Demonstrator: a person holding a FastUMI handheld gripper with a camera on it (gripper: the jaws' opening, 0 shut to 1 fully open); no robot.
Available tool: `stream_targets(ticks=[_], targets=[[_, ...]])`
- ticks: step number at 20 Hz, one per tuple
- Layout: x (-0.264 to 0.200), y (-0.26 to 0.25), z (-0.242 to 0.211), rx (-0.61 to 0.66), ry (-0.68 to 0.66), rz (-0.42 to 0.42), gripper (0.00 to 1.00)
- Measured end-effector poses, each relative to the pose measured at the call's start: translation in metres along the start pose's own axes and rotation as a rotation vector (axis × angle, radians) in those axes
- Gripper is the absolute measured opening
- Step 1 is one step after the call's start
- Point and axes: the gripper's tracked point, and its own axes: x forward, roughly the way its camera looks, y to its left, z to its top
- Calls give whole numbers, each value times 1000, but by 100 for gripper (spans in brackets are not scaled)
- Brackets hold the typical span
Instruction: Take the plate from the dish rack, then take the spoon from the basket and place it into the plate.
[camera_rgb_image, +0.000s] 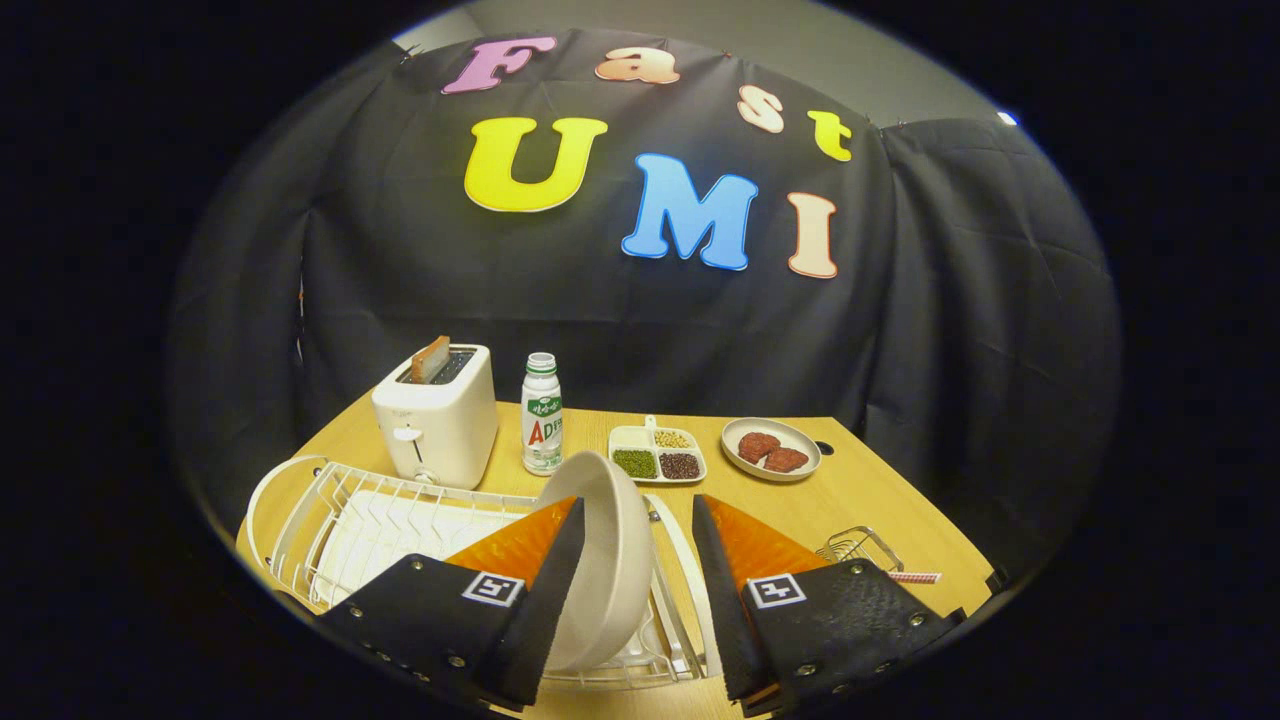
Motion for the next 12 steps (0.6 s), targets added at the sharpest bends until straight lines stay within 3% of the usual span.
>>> stream_targets(ticks=[2, 4, 5, 6, 9, 10, 12], targets=[[7, 5, -6, -7, 28, 3, 63], [8, 5, -11, -14, 59, -12, 41], [9, 2, -16, -16, 78, -32, 36], [9, 0, -15, -20, 91, -52, 22], [14, -6, -20, -64, 143, -127, 15], [8, -1, -13, -81, 148, -137, 8], [8, -1, -6, -98, 154, -169, 8]])
